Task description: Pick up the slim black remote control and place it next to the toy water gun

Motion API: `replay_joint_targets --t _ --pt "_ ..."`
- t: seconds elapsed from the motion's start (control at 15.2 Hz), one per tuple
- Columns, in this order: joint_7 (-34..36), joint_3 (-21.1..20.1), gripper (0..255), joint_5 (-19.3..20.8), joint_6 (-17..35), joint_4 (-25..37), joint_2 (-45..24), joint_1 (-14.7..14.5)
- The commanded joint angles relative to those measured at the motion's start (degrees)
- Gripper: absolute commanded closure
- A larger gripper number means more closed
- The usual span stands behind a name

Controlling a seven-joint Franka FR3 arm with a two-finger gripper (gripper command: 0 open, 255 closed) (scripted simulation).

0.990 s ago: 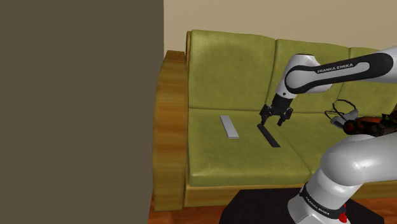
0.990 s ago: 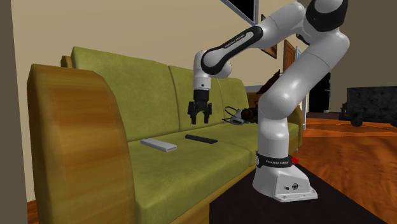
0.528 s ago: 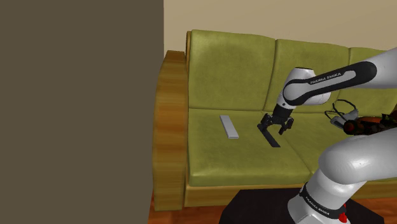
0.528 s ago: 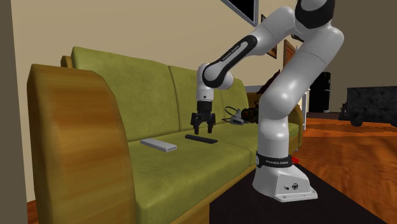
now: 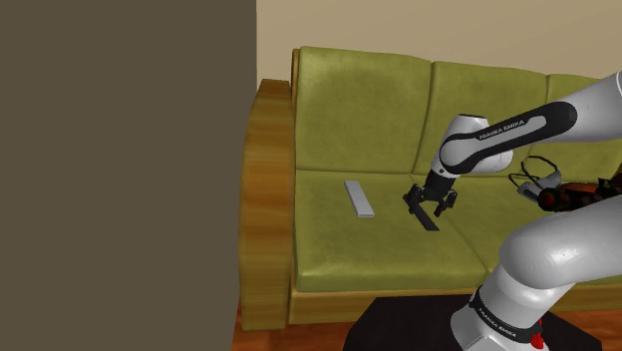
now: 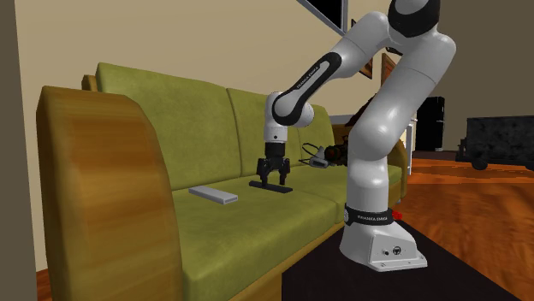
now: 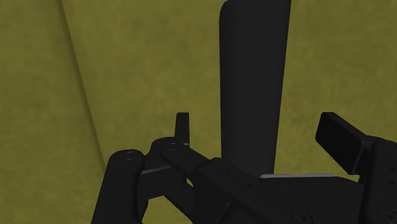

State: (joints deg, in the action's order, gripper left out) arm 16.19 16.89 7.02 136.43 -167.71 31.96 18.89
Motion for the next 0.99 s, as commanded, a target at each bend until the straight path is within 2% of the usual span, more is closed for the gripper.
replay_joint_targets --t 0.0,0.13,0.2,0.79,0.92 --pt "0.01 0.0 0 0.0 0.05 -0.02 -0.02 -0.01" --pt "0.0 0.0 0 0.0 0.04 -0.01 -0.02 -0.01" --pt "0.0 0.0 255 0.0 0.04 -0.01 -0.02 -0.01" --pt "0.02 0.02 255 0.01 0.05 -0.02 -0.02 -0.03" --pt "0.24 -0.34 255 0.02 -2.29 0.69 1.62 0.12"
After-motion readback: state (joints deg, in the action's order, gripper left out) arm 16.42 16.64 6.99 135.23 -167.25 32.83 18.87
